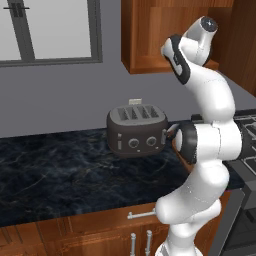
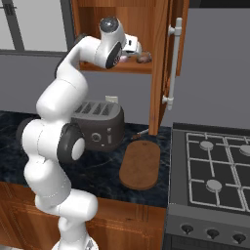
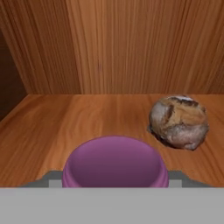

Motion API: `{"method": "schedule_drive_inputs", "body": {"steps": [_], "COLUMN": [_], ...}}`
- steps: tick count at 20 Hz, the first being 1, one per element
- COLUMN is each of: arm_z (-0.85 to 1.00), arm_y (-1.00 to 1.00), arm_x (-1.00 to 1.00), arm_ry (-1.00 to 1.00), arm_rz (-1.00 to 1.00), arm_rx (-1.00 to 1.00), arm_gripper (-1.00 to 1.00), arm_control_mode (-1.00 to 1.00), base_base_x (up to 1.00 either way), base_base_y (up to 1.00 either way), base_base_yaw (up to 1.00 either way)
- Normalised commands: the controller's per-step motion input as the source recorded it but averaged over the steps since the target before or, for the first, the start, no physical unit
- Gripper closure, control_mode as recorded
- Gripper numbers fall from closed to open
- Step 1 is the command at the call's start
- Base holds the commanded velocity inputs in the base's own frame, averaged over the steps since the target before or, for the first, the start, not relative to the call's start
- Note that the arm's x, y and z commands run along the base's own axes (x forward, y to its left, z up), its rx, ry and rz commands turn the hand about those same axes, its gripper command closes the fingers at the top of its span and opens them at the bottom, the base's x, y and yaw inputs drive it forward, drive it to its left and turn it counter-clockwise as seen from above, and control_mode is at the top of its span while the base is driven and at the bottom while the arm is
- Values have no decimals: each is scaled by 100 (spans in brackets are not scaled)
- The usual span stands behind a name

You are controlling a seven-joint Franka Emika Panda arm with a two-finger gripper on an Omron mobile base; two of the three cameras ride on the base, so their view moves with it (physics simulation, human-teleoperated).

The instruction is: Pick the bread, place it on the cutting board, pick the jam, place it on the counter, and close the cabinet.

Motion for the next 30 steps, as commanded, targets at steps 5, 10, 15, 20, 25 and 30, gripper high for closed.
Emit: {"method": "schedule_drive_inputs", "body": {"steps": [5,10,15,20,25,30], "arm_z": [0,0,0,-4,-12,-16], "arm_y": [0,0,0,0,0,0], "arm_x": [-42,-43,-43,-39,-27,-19], "arm_ry": [-4,-1,0,0,0,0], "arm_rz": [0,0,0,0,0,0], "arm_rx": [0,0,0,0,0,0], "arm_gripper": [100,100,100,100,100,100], "arm_control_mode": [-100,-100,-100,-100,-100,-100], "base_base_x": [0,0,0,0,0,0], "base_base_y": [0,0,0,0,0,0], "base_base_yaw": [0,0,0,0,0,0]}}
